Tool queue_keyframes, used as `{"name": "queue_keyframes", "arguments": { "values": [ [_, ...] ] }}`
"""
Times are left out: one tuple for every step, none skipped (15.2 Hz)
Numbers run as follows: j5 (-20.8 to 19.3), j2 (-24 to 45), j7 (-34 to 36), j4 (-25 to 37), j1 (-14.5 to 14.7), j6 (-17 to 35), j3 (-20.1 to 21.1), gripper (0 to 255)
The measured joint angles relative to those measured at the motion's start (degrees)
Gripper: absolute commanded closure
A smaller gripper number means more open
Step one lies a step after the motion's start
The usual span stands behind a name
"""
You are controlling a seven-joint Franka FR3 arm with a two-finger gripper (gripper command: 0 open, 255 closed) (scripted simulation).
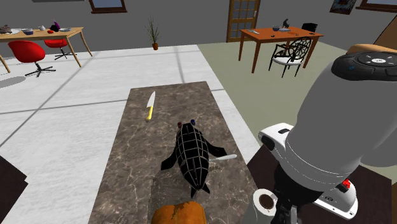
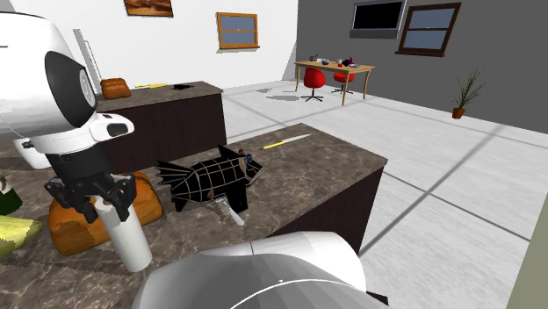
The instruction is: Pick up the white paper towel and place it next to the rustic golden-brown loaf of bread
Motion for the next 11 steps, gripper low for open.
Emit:
{"name": "queue_keyframes", "arguments": {
  "values": [
    [0.02, 0.02, -0.01, -0.05, 0.0, 0.06, 0.02, 255],
    [0.03, 0.03, -0.02, -0.06, 0.0, 0.1, 0.04, 255],
    [0.03, 0.04, -0.02, -0.07, 0.0, 0.11, 0.04, 255],
    [0.04, 0.04, -0.02, -0.08, 0.0, 0.12, 0.05, 0],
    [0.04, 0.04, -0.02, -0.08, 0.0, 0.13, 0.05, 0],
    [0.04, 0.04, -0.03, -0.08, 0.0, 0.13, 0.05, 0],
    [0.04, 0.04, -0.03, -0.08, 0.0, 0.13, 0.05, 0],
    [0.04, 0.04, -0.03, -0.08, 0.0, 0.13, 0.05, 0],
    [0.04, 0.04, -0.03, -0.08, 0.0, 0.13, 0.05, 0],
    [0.04, 0.04, -0.03, -0.08, 0.0, 0.13, 0.05, 0],
    [-0.37, -0.36, -0.01, 0.61, -0.04, -0.94, -0.56, 0]
  ]
}}
